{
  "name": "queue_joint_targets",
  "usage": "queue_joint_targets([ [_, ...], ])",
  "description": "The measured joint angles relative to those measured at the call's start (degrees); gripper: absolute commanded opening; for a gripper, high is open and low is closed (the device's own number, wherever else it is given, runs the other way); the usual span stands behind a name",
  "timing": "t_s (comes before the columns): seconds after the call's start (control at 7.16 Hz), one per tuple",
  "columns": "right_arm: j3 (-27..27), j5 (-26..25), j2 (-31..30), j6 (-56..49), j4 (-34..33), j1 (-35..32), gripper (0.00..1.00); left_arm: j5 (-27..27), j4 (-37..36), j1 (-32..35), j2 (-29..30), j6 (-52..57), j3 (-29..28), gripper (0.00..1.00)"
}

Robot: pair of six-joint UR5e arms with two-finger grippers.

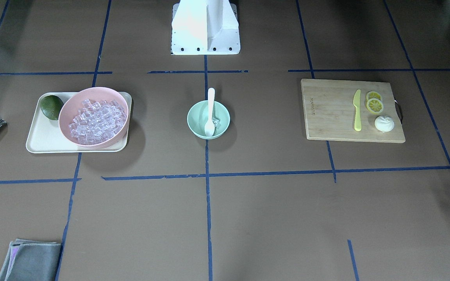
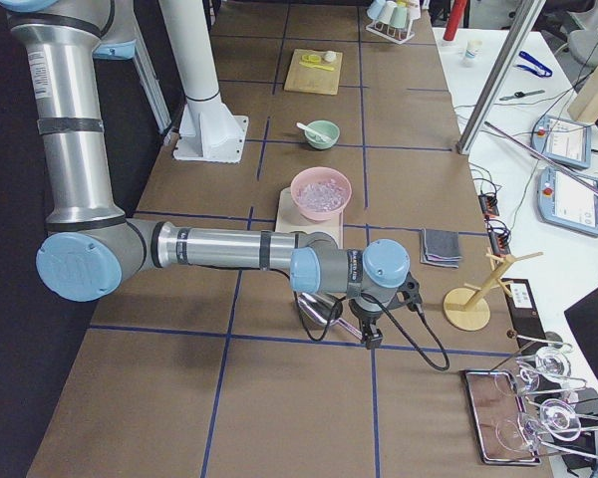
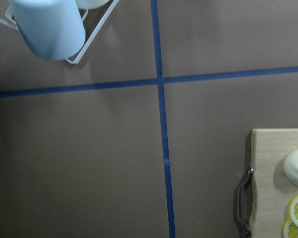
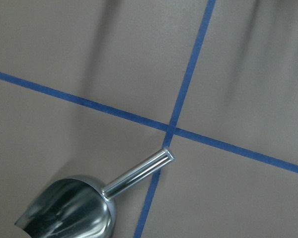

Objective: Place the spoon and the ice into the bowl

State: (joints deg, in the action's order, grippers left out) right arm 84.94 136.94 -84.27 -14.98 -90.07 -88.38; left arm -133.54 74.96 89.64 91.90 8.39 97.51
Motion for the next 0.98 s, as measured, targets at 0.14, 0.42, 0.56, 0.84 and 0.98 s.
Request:
queue_joint_targets([
  [0.14, 1.6, 0.1, 0.2, 0.1, -2.7, 0.2, 1.00, -0.1, 1.0, -0.1, -0.6, 0.1, -0.1, 1.00],
  [0.42, 6.2, -0.2, -1.6, -0.3, -6.6, 0.3, 1.00, -0.2, 2.2, -0.8, -1.1, 0.2, 0.4, 1.00],
  [0.56, 9.6, -0.6, -4.3, -0.6, -7.2, 0.3, 1.00, -1.3, 2.5, -1.1, -1.1, 0.1, 0.6, 1.00],
  [0.84, 12.5, -1.6, -7.3, -0.6, -7.4, 0.4, 1.00, -4.6, 2.8, -1.3, -0.9, 0.1, 0.5, 1.00],
  [0.98, 12.8, -1.8, -7.6, -0.3, -7.2, 0.4, 1.00, -4.8, 2.8, -1.4, -0.9, 0.0, 0.3, 1.00],
])
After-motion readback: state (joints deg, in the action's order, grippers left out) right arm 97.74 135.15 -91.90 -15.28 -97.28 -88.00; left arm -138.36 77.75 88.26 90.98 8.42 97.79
